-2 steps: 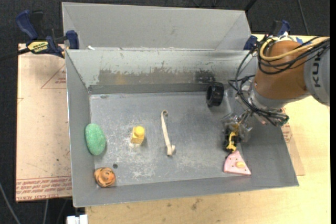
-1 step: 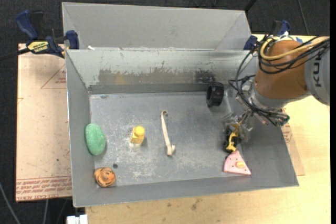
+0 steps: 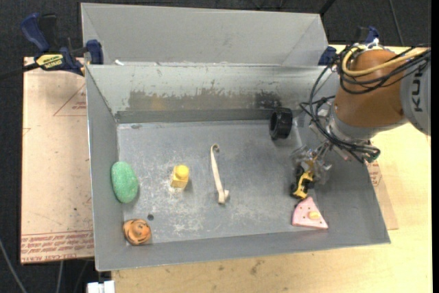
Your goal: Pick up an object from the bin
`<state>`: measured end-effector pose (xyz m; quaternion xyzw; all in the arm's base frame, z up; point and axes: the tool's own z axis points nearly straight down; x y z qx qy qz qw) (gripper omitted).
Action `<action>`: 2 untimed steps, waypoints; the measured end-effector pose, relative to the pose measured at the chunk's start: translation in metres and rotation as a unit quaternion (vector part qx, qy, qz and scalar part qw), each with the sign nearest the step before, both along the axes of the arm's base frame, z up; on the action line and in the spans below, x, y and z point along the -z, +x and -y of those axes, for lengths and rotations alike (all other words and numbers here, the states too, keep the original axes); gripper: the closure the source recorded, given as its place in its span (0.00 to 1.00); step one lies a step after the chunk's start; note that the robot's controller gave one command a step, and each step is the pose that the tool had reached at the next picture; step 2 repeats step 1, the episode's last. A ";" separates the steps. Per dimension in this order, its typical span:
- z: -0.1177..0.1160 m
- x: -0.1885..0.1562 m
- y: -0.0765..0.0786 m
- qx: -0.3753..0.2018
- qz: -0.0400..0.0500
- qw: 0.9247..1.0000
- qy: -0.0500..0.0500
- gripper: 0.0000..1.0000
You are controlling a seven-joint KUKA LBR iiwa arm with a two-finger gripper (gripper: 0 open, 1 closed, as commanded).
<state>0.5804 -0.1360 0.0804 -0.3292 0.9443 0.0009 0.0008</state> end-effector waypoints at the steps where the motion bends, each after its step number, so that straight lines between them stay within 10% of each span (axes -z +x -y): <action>1: -0.001 -0.014 -0.001 0.000 -0.002 1.000 0.000 1.00; 2: -0.001 -0.014 -0.001 0.000 -0.002 1.000 0.000 1.00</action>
Offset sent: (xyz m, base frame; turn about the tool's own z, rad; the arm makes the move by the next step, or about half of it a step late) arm -0.0001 0.0002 0.0229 0.0000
